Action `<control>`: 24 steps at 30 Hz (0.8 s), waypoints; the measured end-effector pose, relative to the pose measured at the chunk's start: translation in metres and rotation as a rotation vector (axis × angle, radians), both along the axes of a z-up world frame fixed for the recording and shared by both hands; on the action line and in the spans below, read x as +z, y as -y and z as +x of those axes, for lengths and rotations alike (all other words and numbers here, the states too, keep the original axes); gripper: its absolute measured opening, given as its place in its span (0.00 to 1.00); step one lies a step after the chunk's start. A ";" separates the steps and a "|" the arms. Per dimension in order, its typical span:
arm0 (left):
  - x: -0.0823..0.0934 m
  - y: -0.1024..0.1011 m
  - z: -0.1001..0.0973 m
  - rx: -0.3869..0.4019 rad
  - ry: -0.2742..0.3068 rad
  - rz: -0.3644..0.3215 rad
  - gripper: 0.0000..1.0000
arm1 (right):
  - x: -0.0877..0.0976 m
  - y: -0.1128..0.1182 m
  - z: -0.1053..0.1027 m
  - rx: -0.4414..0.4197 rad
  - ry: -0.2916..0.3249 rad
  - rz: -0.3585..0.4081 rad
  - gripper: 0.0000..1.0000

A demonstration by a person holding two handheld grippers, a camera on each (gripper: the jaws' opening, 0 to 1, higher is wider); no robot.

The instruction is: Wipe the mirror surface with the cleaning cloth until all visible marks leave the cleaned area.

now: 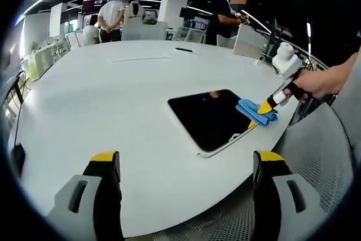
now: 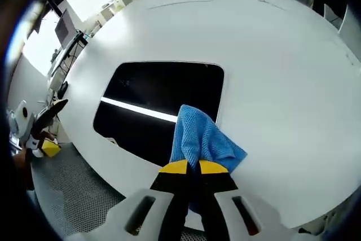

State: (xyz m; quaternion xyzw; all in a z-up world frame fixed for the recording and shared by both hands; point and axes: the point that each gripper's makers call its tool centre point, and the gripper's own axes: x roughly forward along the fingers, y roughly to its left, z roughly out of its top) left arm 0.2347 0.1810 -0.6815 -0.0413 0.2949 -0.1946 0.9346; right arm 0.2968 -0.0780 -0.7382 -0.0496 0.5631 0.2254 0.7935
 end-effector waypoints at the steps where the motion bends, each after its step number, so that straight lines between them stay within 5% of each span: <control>1: 0.000 0.000 0.000 -0.001 0.000 0.001 0.98 | 0.000 0.000 0.000 0.000 -0.001 0.000 0.00; 24: 0.000 0.001 -0.001 -0.002 -0.004 0.004 0.97 | -0.001 -0.016 0.000 0.038 -0.018 -0.012 0.00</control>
